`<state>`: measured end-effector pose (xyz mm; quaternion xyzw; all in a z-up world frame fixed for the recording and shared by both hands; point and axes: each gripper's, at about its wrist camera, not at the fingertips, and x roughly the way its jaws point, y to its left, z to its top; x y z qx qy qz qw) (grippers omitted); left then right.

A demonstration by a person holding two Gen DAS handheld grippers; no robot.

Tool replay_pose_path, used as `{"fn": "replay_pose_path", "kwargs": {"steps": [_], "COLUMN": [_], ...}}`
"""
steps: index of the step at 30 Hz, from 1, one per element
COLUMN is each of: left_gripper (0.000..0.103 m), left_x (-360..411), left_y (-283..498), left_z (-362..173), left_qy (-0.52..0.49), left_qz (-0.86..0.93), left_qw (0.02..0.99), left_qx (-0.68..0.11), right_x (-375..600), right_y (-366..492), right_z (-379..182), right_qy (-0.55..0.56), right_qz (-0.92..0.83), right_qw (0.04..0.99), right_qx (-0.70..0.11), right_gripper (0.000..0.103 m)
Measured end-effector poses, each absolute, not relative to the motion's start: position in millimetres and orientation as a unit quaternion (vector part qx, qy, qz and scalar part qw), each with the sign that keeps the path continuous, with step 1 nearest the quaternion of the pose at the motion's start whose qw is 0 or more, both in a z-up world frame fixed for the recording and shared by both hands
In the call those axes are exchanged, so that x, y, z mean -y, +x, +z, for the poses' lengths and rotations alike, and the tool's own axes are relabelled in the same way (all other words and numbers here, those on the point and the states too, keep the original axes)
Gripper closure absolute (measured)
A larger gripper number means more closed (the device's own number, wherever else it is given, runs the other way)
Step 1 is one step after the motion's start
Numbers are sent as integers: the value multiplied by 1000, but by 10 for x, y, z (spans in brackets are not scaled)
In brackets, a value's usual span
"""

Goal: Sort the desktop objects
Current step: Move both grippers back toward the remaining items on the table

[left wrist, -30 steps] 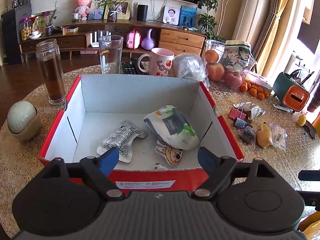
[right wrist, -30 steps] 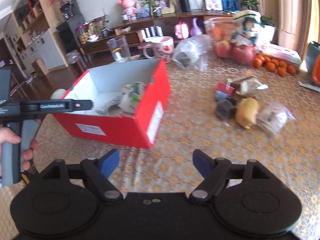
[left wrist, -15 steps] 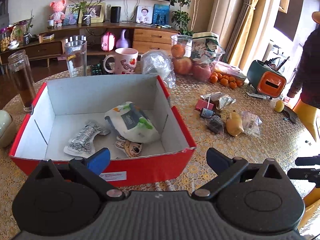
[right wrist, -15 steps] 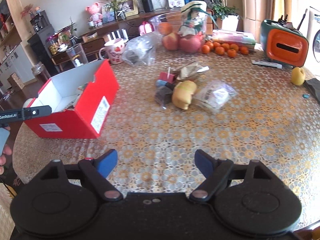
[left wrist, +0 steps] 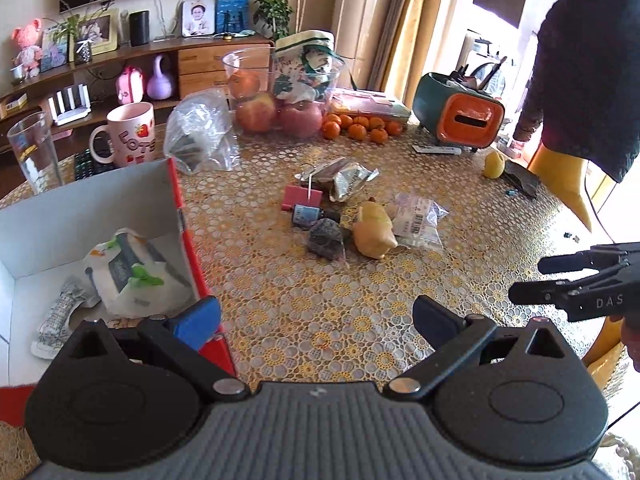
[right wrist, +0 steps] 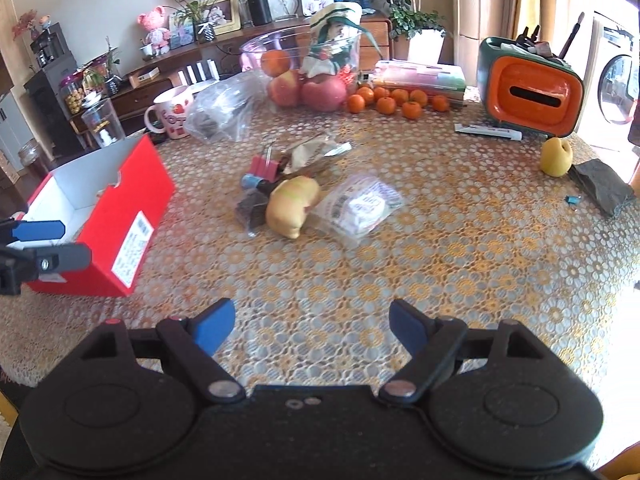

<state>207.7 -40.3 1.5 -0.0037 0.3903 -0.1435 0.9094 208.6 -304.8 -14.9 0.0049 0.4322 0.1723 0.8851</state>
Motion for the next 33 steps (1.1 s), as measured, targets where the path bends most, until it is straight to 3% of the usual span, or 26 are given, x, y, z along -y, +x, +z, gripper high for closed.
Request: {"fn": "replay_pose_path", "kwargs": {"steps": [9, 33], "left_gripper": [0, 0], "left_x": [786, 999], "left_y": [2529, 3795], "left_z": [-61, -612], "left_qy": [45, 33], "left_qz": [-179, -145], "left_qw": [895, 859], "left_qx": [-406, -490], "right_x": [3111, 2825], "right_y": [2678, 3892], "right_z": [-123, -672], "right_qy": [12, 47], "right_qz": [139, 45], "right_qw": [887, 870], "right_qx": [-440, -488], "right_gripper": [19, 19]}}
